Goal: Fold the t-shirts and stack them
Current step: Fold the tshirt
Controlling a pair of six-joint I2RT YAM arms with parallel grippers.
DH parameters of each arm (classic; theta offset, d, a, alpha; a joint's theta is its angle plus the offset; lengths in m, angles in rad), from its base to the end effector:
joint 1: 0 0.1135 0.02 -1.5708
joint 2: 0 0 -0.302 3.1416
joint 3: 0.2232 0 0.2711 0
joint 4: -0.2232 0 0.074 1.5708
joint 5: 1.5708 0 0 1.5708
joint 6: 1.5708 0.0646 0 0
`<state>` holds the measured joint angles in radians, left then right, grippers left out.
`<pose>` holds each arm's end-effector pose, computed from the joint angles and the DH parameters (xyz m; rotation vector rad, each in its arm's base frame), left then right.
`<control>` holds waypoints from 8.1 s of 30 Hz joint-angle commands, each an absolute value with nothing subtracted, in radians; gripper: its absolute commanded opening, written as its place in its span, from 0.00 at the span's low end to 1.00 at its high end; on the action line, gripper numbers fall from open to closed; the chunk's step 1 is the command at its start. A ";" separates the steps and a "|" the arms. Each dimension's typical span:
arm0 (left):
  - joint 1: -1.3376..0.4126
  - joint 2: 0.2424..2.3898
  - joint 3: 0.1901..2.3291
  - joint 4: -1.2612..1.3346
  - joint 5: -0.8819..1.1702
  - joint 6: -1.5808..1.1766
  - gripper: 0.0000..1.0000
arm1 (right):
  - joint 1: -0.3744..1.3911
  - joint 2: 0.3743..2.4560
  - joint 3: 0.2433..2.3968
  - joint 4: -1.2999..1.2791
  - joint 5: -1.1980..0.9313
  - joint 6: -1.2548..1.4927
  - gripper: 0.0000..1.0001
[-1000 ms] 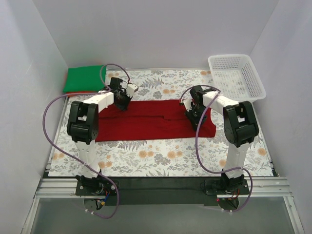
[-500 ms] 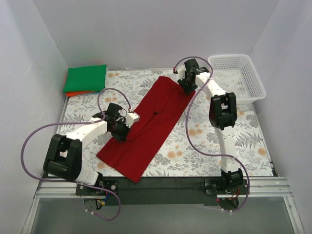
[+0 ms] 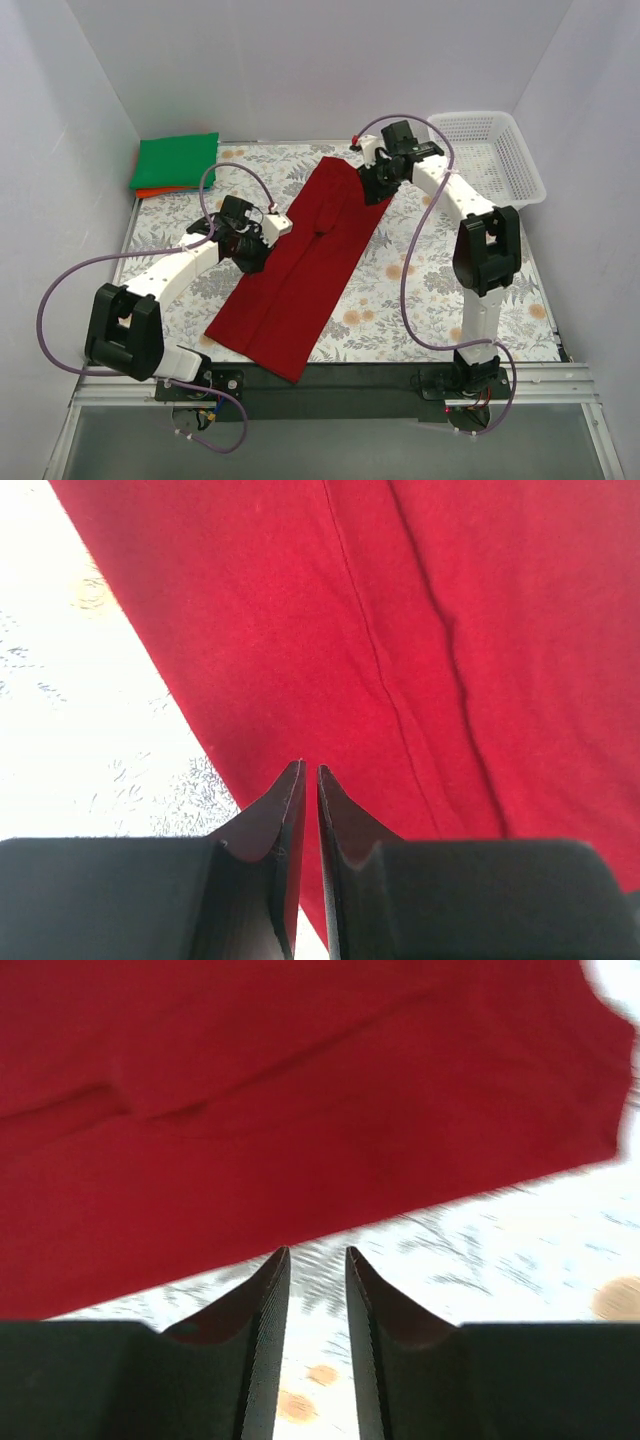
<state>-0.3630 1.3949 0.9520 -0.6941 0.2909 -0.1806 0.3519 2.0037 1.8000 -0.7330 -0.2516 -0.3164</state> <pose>0.2634 -0.1199 0.2285 0.3388 2.7303 -0.5507 0.4625 0.1870 0.2829 -0.9155 2.3215 0.3298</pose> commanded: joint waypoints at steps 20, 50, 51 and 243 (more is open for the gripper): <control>-0.399 1.428 0.868 -0.621 0.256 -0.121 0.09 | 0.443 2.437 1.933 -0.684 -0.175 -0.245 0.22; -0.632 1.471 0.683 -0.558 0.232 -0.176 0.08 | 0.419 2.028 1.772 -0.730 -0.363 -0.258 0.45; -0.653 1.471 0.687 -0.567 0.236 -0.195 0.08 | 0.420 2.002 1.746 -0.742 -0.385 -0.259 0.45; -0.436 1.459 0.707 -0.216 0.456 0.242 0.00 | 0.651 1.625 1.001 -0.368 -0.152 -1.043 0.01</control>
<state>-0.4507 1.5101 0.6624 -0.1158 0.4774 0.2379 0.6674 1.6623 0.9409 -0.3267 -0.1612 -1.0595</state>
